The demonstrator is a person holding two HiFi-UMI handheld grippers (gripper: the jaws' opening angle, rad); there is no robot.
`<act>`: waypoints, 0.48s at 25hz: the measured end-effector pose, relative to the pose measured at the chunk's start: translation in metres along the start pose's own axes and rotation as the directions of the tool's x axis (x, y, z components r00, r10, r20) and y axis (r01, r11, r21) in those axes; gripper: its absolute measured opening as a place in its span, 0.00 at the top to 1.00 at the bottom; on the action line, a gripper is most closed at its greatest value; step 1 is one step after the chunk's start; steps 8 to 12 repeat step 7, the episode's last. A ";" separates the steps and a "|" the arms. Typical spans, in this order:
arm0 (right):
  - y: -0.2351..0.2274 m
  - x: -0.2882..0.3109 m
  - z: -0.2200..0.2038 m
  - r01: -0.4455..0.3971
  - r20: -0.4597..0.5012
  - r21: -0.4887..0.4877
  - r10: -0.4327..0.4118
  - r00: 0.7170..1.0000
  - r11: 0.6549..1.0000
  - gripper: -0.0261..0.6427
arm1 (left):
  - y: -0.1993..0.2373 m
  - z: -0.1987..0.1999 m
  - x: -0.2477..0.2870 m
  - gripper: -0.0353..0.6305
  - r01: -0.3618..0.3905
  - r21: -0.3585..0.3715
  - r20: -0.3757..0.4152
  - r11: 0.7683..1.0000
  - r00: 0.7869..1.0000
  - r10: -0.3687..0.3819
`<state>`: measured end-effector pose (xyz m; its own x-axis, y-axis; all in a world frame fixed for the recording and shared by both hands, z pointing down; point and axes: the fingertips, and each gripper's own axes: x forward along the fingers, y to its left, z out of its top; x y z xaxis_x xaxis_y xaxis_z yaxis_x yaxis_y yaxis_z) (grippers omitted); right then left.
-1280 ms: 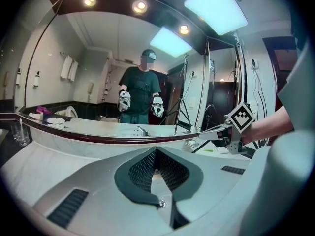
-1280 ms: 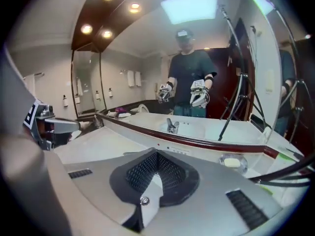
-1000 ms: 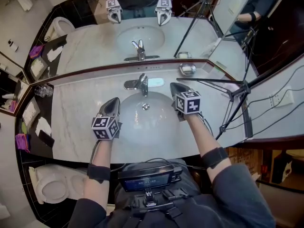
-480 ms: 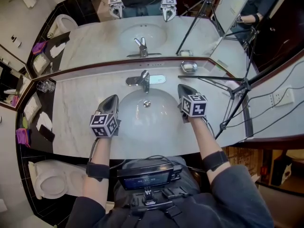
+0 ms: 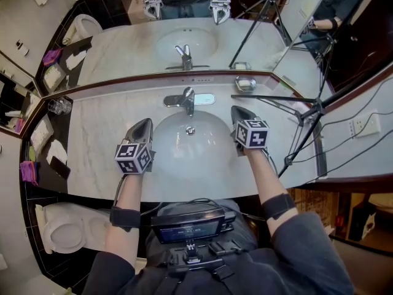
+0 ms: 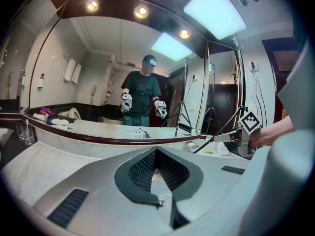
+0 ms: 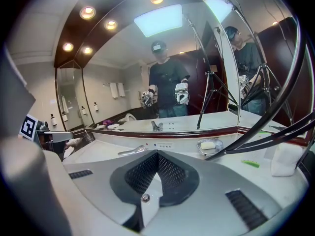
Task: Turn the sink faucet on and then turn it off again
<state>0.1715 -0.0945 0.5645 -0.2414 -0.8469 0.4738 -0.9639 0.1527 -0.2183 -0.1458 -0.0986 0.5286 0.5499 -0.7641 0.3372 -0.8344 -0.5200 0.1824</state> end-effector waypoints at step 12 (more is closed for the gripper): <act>-0.005 0.000 0.007 0.012 0.015 -0.003 -0.012 1.000 1.000 0.94 | 0.001 0.008 0.006 0.96 0.006 0.011 0.016 1.000 1.000 -0.006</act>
